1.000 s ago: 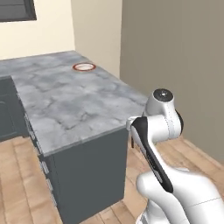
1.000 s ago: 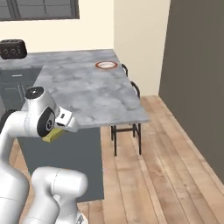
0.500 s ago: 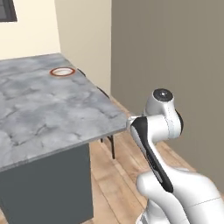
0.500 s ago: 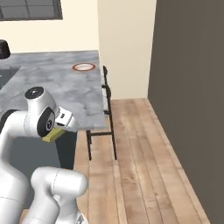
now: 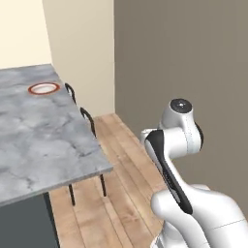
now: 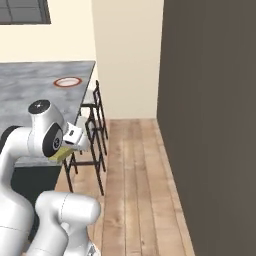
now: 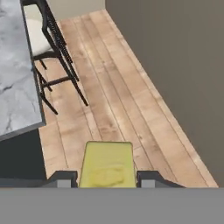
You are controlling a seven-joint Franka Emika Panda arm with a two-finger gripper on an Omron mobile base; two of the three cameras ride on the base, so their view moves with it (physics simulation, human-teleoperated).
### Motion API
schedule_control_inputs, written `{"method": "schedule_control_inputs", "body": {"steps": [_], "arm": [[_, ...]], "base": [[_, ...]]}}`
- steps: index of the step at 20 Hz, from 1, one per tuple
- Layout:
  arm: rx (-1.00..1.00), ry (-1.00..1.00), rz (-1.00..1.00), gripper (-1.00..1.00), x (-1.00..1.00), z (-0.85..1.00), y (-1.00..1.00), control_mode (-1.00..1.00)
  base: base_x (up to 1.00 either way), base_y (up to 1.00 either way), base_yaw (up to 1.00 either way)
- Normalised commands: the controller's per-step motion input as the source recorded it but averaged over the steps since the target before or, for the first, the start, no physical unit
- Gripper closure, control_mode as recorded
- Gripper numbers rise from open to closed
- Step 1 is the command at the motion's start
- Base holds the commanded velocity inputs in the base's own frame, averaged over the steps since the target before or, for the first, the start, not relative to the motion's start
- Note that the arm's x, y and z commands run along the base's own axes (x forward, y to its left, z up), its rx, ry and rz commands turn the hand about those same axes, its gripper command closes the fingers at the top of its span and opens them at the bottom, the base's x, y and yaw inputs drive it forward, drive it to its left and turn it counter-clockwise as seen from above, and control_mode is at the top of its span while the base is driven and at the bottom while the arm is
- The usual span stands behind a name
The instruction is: Retrieve the butter from the fridge and place it on a plate on the dining table. Then retrieve the butter knife by the fridge and place it near the plate.
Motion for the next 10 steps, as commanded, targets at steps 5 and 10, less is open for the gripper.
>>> {"method": "schedule_control_inputs", "body": {"steps": [5,10], "arm": [[0.00,0.00,0.00,1.00,0.00,0.00,0.00,1.00],[0.00,0.00,0.00,1.00,0.00,0.00,0.00,1.00]], "base": [[1.00,-1.00,0.17],[1.00,-0.80,0.09]]}}
